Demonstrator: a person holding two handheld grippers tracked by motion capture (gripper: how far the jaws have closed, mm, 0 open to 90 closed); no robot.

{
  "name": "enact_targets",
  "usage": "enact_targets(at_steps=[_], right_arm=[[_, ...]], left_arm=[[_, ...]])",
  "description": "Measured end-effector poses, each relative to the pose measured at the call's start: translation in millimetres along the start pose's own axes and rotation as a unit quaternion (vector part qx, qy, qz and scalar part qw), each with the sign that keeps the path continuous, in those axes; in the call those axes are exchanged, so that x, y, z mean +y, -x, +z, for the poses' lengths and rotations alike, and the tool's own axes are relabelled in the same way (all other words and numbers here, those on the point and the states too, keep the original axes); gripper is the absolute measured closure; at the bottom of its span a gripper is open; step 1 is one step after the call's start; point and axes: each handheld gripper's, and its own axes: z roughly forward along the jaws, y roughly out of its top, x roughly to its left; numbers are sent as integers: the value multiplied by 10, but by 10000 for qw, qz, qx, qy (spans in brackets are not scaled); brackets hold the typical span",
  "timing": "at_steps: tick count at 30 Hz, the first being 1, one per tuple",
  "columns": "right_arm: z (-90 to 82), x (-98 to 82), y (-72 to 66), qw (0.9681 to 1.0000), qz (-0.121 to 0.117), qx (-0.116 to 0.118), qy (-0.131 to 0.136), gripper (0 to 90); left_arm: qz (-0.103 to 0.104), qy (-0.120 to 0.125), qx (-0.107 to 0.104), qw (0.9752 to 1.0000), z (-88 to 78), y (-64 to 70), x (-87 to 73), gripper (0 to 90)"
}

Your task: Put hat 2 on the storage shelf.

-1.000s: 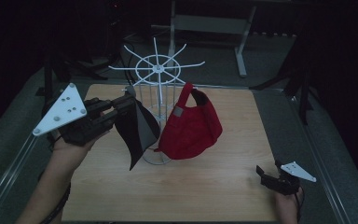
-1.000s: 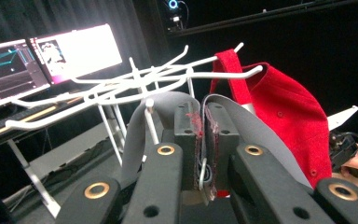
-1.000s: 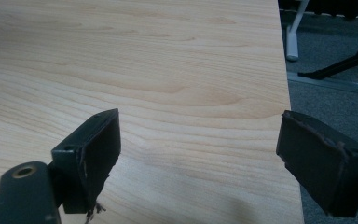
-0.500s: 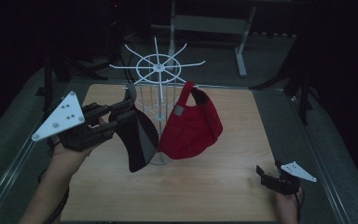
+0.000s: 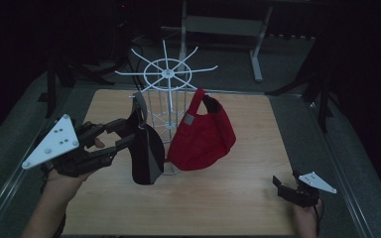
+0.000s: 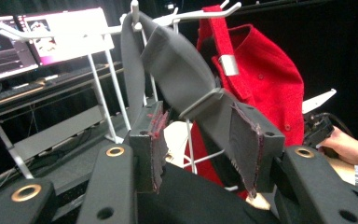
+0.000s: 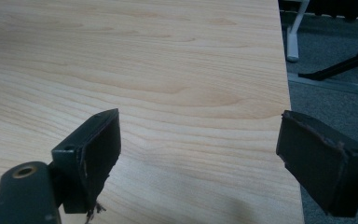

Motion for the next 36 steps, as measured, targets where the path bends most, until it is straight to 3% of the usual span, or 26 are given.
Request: enact_targets(at_steps=[18, 25, 26, 28, 36], right_arm=[[0, 0, -6, 10000, -10, -5, 2, 135], [0, 0, -6, 10000, -10, -5, 4, 136], [0, 0, -6, 10000, -12, -6, 2, 136], [1, 0, -8, 10000, -22, -10, 1, 136], [1, 1, -10, 10000, -21, -8, -7, 138]], left_arm=[[-327, -302, 173, 9989, -146, -7, -588, 564], [-469, -390, 229, 9979, -161, -15, -797, 564], [-520, -423, 350, 9971, -163, -6, -901, 564], [-522, -445, 403, 9968, -160, 3, -940, 564], [-695, -537, 462, 9951, -143, 2, -1216, 550]])
